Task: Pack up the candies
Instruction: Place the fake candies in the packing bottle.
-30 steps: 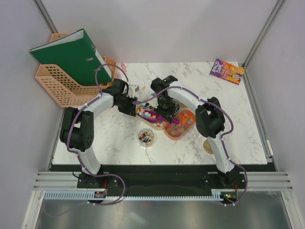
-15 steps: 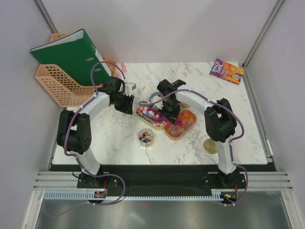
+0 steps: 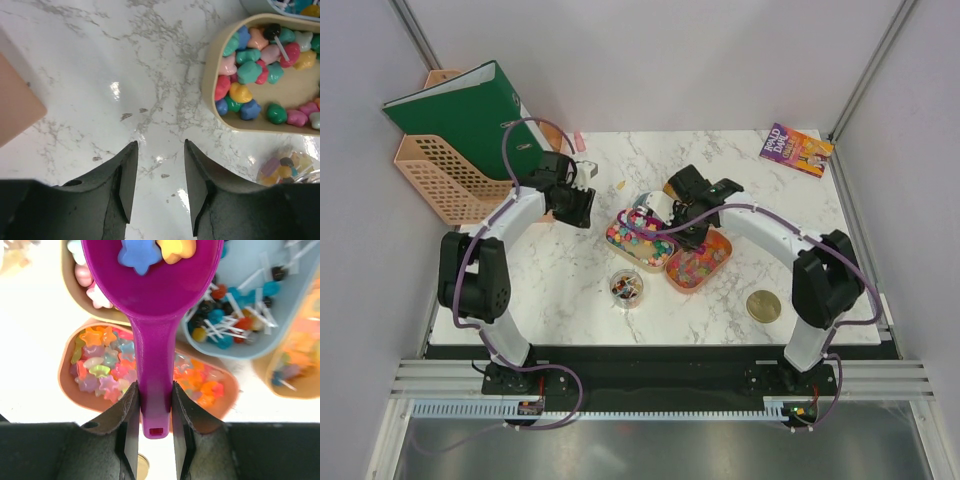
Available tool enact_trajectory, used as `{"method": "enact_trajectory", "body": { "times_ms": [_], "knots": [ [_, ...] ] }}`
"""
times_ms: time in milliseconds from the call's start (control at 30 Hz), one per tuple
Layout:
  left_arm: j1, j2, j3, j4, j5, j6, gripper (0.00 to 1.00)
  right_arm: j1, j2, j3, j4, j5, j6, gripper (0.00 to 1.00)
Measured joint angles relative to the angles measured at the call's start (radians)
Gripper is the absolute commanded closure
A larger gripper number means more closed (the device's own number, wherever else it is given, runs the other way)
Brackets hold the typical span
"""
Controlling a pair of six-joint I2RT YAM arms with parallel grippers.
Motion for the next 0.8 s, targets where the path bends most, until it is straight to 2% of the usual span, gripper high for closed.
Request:
{"method": "enact_trajectory", "body": {
  "times_ms": [33,67,133,267,400,500,800],
  "knots": [
    [0.006,0.000,0.008,0.000,-0.014,-0.002,0.48,0.000,-0.025,-0.002,0.005,0.000,-0.006,1.00],
    [0.011,0.000,0.016,0.001,-0.023,-0.003,0.36,-0.001,-0.049,-0.003,0.008,0.001,-0.014,1.00],
    [0.018,0.000,0.024,0.002,-0.045,-0.008,0.26,-0.001,-0.095,-0.004,0.010,0.004,-0.040,1.00],
    [0.026,0.000,0.025,0.003,-0.090,-0.026,0.19,0.000,-0.169,-0.029,-0.011,0.026,-0.111,1.00],
    [0.026,-0.008,0.025,0.003,-0.095,-0.042,0.17,0.009,-0.216,-0.058,-0.086,0.062,-0.187,1.00],
    [0.026,-0.021,0.025,0.002,-0.088,-0.045,0.20,0.029,-0.246,-0.071,-0.148,0.103,-0.240,1.00],
    [0.025,-0.054,0.025,-0.011,-0.038,-0.046,0.23,0.174,-0.269,-0.078,-0.300,0.238,-0.312,1.00]
  ]
}}
